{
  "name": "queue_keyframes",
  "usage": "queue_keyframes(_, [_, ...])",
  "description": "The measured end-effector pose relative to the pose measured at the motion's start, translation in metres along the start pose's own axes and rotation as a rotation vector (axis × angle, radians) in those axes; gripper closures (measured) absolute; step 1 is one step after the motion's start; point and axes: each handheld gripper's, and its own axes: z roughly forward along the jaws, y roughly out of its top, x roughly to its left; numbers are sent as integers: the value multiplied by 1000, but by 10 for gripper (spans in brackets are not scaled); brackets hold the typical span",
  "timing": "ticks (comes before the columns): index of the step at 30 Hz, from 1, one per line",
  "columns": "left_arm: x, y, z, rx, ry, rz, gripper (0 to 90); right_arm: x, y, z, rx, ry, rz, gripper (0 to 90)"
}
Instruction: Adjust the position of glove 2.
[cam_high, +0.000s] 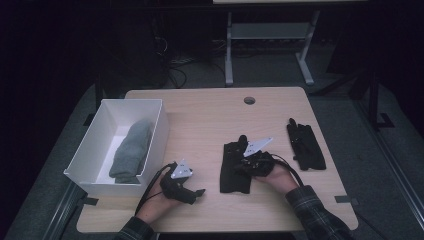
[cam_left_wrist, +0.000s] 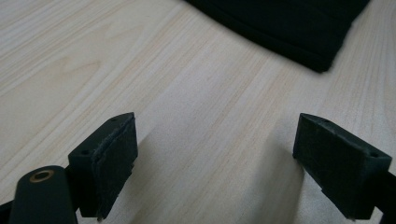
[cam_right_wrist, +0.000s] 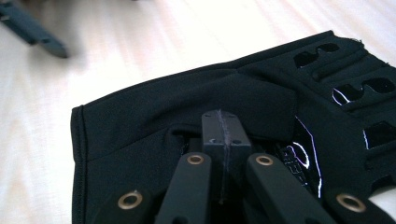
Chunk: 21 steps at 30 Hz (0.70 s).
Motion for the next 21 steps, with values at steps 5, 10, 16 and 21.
queue_keyframes(5, [0, 0, 0, 1, 1, 0, 133, 15, -1, 2, 12, 46, -36, 900])
queue_keyframes(10, [1, 0, 0, 2, 8, -4, 133, 31, 0, 4, 22, 93, -87, 900])
queue_keyframes(16, [1, 0, 0, 0, 9, -9, 133, 44, 2, 8, 35, 144, -129, 900])
queue_keyframes(21, [1, 0, 1, -5, 12, -16, 133, 49, 4, 11, 29, 146, -172, 900])
